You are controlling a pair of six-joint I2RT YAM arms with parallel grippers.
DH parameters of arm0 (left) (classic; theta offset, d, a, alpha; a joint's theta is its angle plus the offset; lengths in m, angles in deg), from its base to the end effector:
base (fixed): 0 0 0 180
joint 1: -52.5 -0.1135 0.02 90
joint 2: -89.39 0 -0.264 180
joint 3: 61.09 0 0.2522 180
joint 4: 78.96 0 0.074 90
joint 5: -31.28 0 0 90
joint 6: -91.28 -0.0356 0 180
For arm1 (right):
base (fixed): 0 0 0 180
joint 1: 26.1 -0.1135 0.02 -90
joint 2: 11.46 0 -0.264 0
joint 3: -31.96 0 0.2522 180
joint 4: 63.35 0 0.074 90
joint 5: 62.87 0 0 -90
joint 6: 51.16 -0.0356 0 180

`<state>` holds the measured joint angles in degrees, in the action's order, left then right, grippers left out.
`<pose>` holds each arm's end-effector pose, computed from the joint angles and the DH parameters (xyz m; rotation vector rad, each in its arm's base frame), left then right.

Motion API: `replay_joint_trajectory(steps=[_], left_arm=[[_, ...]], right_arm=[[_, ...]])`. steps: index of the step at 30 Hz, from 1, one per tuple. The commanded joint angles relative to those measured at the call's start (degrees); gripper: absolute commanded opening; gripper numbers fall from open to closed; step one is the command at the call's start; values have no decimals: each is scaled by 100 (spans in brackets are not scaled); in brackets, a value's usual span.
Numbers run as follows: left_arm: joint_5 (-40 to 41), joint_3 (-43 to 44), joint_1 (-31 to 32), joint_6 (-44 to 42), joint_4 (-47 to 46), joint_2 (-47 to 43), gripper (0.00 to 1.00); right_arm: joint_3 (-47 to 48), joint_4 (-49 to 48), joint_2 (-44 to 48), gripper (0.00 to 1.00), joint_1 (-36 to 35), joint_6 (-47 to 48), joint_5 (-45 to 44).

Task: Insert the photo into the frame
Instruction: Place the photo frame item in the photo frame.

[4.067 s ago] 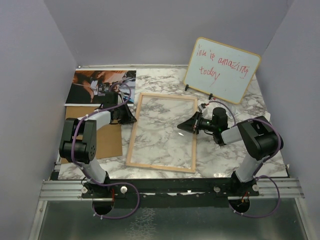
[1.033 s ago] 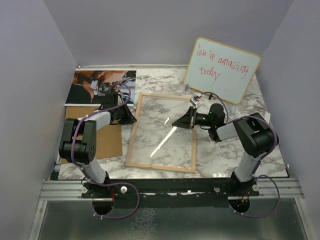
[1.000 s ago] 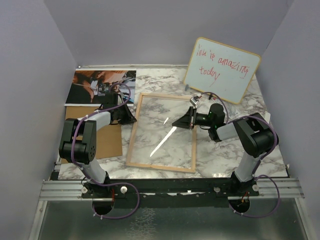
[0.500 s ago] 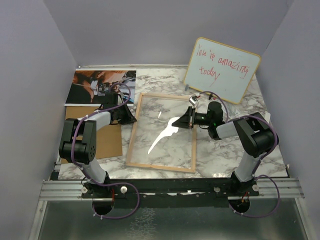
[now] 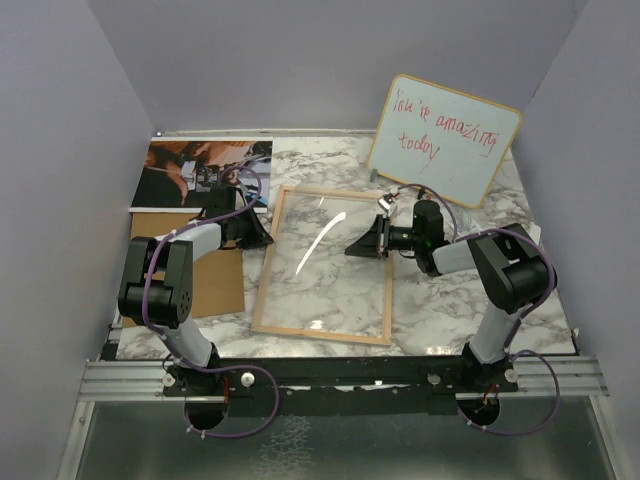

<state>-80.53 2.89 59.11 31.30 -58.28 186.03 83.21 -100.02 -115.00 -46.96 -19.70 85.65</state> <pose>0.3231 -0.0508 0.1538 -0.3587 2.5354 -0.7334 0.2931 0.1442 0.1457 -0.1579 2.1554 1.8213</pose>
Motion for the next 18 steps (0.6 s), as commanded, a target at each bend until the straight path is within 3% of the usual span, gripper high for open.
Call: replay_joint_trajectory(steps=[1, 18], left_arm=[[297, -210, 76, -58, 468, 285, 0], [319, -237, 71, -67, 464, 329, 0]], right_arm=[[236, 649, -131, 1, 111, 492, 110], [684, 2446, 39, 1, 232, 1734, -139]])
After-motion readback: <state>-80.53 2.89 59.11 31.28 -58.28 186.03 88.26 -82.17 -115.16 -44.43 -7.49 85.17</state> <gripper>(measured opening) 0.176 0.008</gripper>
